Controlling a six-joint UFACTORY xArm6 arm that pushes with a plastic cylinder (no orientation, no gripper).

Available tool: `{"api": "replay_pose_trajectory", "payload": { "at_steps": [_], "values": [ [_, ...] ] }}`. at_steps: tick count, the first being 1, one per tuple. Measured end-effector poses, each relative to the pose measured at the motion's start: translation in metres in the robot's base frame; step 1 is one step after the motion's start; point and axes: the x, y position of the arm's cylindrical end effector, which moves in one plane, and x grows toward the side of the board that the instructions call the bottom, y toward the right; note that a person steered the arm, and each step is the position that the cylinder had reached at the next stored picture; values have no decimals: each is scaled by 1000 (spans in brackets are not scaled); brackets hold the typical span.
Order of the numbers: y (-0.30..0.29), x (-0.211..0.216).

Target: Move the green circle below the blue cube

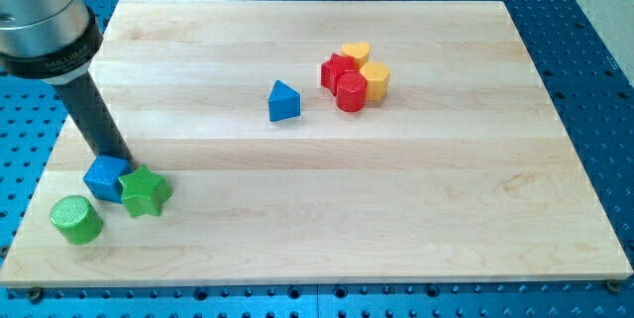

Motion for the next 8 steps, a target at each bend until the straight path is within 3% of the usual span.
{"api": "replay_pose_trajectory", "payload": {
  "at_steps": [3,5,8],
  "values": [
    [-76,36],
    [-64,79],
    [-32,90]
  ]
}}
